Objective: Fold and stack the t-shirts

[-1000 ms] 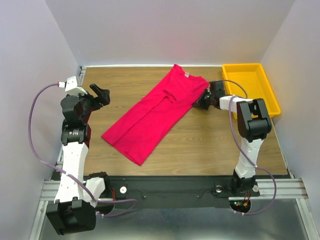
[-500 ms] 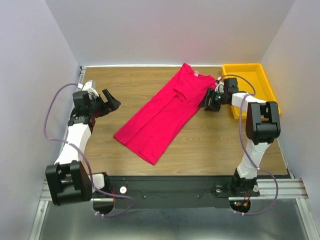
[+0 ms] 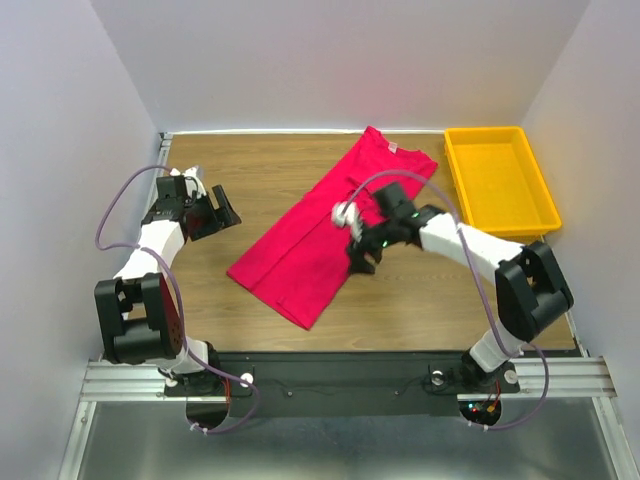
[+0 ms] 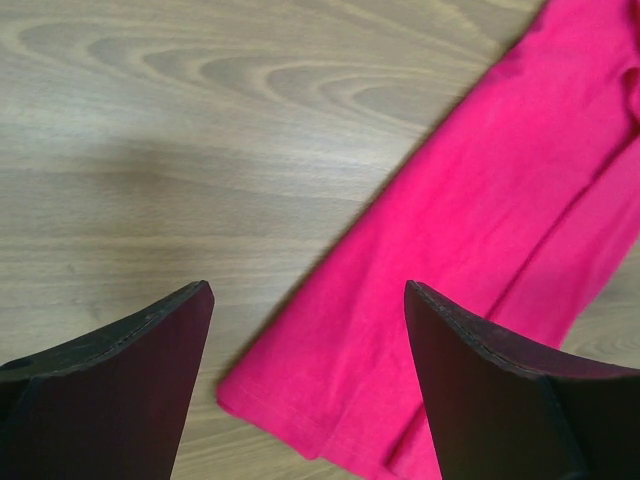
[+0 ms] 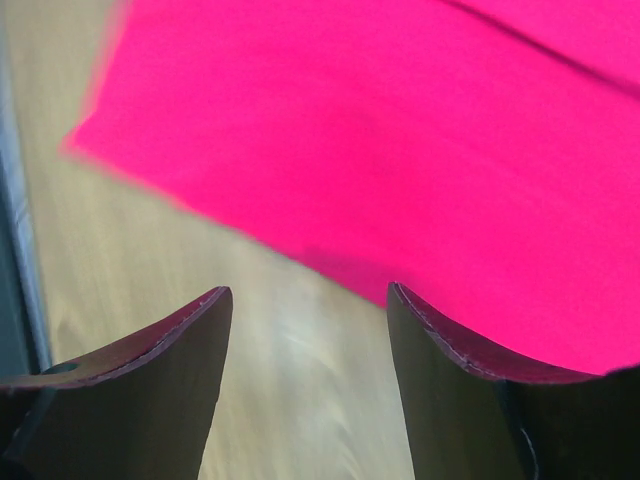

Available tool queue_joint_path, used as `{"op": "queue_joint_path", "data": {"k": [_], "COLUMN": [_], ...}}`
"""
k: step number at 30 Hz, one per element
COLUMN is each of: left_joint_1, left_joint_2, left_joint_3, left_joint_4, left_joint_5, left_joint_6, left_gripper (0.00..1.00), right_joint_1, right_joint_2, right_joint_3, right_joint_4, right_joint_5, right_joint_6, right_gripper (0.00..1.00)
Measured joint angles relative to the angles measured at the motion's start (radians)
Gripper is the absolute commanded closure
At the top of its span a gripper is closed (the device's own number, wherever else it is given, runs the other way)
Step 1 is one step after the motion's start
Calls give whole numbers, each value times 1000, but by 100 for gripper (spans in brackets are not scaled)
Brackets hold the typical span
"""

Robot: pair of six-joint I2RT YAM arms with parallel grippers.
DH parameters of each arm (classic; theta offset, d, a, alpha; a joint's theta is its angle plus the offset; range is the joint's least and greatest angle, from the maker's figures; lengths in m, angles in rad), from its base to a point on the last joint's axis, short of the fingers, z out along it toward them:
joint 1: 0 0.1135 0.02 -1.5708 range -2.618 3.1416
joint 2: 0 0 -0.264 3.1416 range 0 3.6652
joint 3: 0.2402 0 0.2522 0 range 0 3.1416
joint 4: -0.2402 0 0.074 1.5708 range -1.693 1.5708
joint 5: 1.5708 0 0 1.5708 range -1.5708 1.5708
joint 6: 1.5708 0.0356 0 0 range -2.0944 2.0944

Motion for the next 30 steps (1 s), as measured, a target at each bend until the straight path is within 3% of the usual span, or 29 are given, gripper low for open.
{"op": "queue_joint_path", "data": {"k": [6,15,22,26,30], "left_joint_1": [0,0,14,75,182], "left_joint_2": [21,21,-87,-251,-432], "left_joint_3": [4,5,-51,-104,-163], "left_joint_4": [-69,-175,-193,-156,-96], "left_joint_5": [-65,-148,-175,-138,-115], "left_joint_6": [25,-27,-108,-145,-197], "left_gripper": [23,28,24,1,1], "right_joint_1": [342,649,735,740,740], "right_joint_2": [-30,4,62,134,185], "right_joint_3": [-48,-48,-37,3,25], "right_joint_4": [-31,43,112,137,154], "right_joint_5": [89,331,437,473,507], "right_joint_6": [-276,-263,-126,-37,46], "right_gripper": [32,33,33,33,33]}}
